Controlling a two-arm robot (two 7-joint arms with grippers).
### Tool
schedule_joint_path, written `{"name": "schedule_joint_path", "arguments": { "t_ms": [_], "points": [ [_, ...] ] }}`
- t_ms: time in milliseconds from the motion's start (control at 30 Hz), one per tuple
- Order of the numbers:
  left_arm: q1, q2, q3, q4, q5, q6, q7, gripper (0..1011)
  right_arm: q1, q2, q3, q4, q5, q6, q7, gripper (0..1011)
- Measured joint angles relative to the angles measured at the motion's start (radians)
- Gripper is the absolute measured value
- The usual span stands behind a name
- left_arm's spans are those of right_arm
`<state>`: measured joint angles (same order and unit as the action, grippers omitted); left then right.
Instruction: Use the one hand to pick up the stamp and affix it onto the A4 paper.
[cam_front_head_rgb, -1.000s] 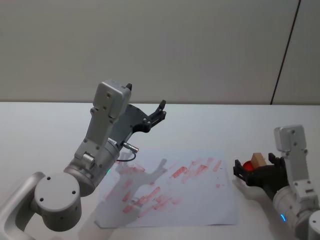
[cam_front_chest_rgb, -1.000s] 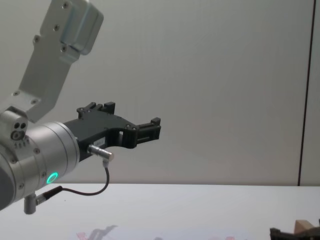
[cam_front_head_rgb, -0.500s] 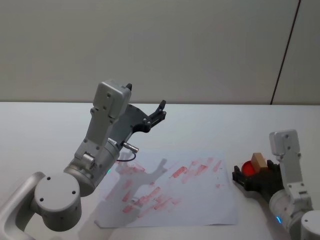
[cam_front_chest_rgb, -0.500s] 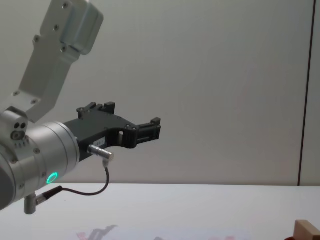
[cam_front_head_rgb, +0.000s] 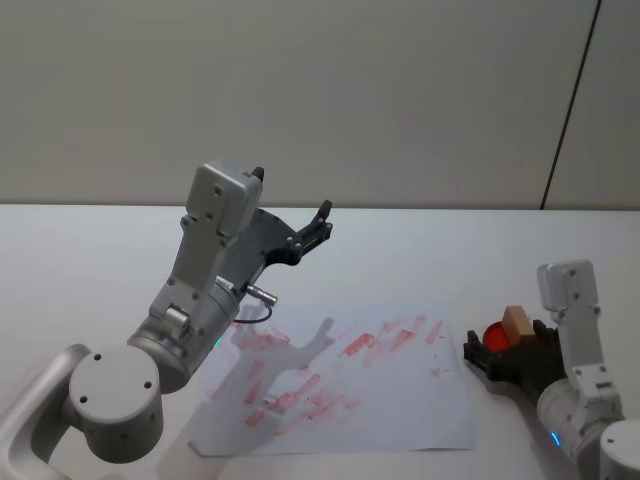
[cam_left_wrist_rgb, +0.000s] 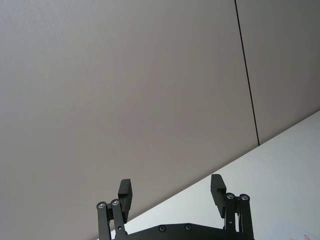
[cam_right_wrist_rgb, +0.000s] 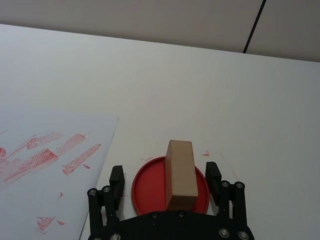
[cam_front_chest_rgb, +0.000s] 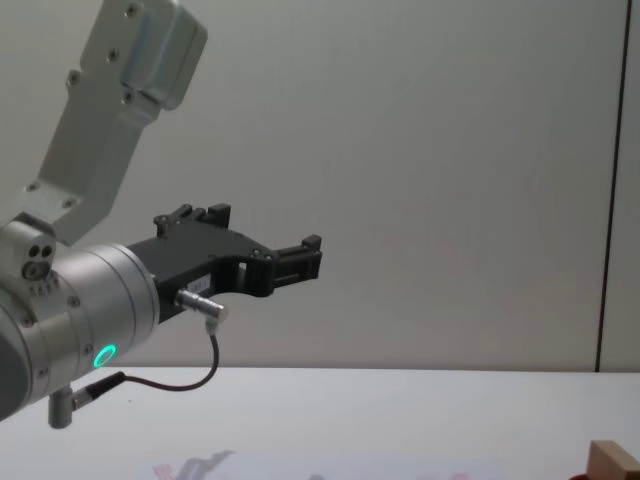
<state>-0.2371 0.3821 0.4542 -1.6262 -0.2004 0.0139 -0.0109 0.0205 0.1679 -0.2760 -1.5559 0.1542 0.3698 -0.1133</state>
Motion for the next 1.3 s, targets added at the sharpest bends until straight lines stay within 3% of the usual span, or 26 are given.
{"name": "schedule_joint_path", "arguments": {
  "t_ms": [1300],
  "points": [
    [0.000,0.000,0.000,0.000,0.000,0.000,0.000,1002,-0.043,0.010,0.020,-0.045,0.002,-0.026,0.007,1001]
  ]
}}
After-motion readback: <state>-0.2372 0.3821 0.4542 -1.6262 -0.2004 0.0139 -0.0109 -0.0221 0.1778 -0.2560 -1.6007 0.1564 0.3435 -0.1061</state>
